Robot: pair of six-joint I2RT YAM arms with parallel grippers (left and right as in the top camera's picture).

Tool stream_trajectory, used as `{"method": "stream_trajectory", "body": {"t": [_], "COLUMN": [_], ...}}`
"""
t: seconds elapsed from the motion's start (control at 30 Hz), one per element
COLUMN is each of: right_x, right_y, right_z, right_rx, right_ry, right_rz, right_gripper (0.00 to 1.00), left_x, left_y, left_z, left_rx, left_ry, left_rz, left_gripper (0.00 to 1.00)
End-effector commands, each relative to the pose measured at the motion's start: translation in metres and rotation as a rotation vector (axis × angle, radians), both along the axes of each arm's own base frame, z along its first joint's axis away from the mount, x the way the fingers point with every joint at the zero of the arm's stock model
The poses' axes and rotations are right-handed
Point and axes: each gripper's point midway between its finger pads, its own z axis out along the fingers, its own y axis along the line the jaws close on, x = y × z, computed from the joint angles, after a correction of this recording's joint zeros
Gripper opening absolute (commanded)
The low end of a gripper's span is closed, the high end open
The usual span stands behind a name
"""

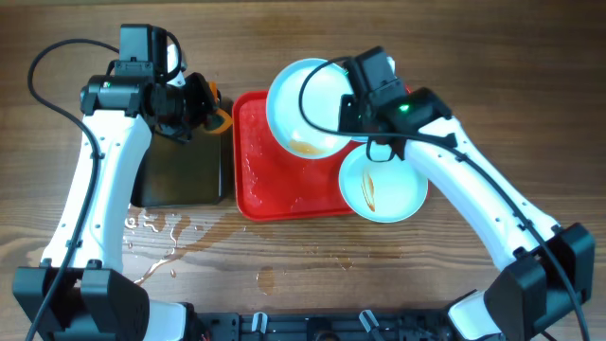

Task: Clean dirty plates on tray and stack at the side
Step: 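Carry the plate with the right gripper to the table right of the tray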

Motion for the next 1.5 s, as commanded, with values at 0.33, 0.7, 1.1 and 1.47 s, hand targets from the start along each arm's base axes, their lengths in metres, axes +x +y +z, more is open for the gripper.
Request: {"method": "stream_trajectory", "body": {"t": [0.33, 0.7, 1.1, 1.47], "right_x": [-0.027, -0.025, 0.005, 0.01], "right_y": [0.022, 0.028, 0.017, -0.305], "right_z": [0.082, 0.105, 0.01, -0.041], "right_rx": [-0.737, -0.79, 0.15, 0.272], "right_ry": [-0.43, -0.537, 0.023, 0.084], "right_rz": [0.145, 0.092, 0.245, -0.598], "right_gripper": [0.04, 0.04, 0.04, 0.04], "left_x": [0.007, 0.007, 0.007, 0.007], "left_y": [0.003, 0.003, 0.003, 0.003], "left_z": [-0.001, -0.001, -0.001, 0.0], "left_rx": [0.019, 0.019, 0.019, 0.019], "left_ry": [-0.024, -0.024, -0.024, -0.028], "left_rz": [-0.007, -0.008, -0.008, -0.008], "left_gripper": [0.04, 0.04, 0.04, 0.04]}}
